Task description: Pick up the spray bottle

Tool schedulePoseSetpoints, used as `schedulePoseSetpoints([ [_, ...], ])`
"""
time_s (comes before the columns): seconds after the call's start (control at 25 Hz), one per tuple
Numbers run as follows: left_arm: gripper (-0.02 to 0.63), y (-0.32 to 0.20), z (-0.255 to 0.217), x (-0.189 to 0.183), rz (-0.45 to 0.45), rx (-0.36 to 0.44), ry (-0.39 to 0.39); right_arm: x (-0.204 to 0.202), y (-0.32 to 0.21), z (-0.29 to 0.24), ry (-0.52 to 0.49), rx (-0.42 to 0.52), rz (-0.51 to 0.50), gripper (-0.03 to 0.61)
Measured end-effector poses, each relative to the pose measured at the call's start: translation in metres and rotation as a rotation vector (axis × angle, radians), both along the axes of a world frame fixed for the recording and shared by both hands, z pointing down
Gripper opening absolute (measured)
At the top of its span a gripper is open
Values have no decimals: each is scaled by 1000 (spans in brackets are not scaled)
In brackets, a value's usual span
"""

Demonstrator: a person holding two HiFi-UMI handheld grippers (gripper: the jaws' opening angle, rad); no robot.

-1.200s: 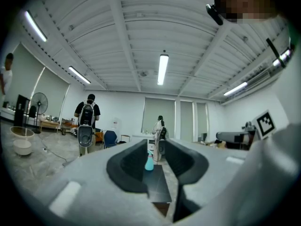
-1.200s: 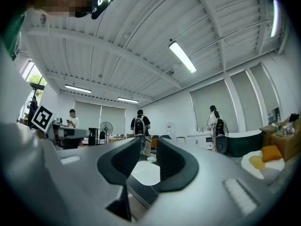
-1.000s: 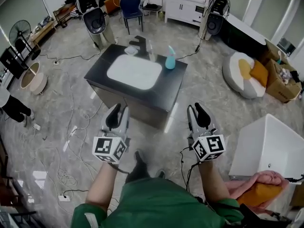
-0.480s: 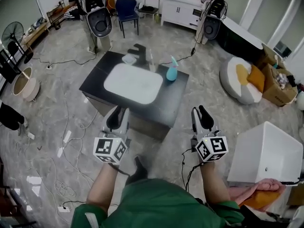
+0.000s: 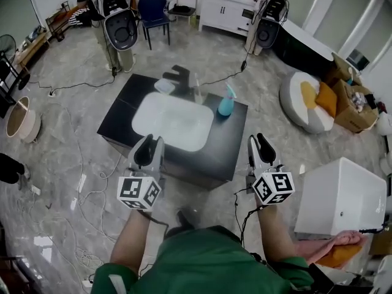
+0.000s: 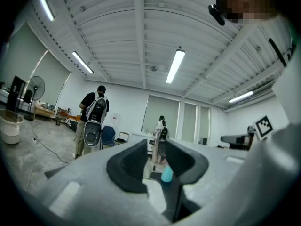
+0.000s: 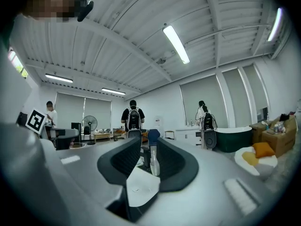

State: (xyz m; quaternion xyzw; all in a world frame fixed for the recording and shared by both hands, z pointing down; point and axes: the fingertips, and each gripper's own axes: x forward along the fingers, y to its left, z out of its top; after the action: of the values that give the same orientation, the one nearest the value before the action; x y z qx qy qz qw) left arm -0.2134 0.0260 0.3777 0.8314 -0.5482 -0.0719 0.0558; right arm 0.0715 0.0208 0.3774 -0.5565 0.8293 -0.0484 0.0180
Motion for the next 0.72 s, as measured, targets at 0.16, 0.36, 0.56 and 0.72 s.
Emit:
schedulePoseSetpoints([
  [0.16, 114, -26, 10, -12, 19, -14, 1, -13, -21, 6, 10, -11, 19, 106],
  [0.36, 114, -54, 18, -14, 31, -34, 0, -13, -49, 14, 15, -23, 35, 106],
  [0.56, 115, -84, 26, -1, 34, -50, -14, 0, -82, 27, -5, -34, 46, 106],
  [0.72, 117, -110, 26, 17, 26, -60, -32, 11, -116, 38, -13, -59, 28, 106],
])
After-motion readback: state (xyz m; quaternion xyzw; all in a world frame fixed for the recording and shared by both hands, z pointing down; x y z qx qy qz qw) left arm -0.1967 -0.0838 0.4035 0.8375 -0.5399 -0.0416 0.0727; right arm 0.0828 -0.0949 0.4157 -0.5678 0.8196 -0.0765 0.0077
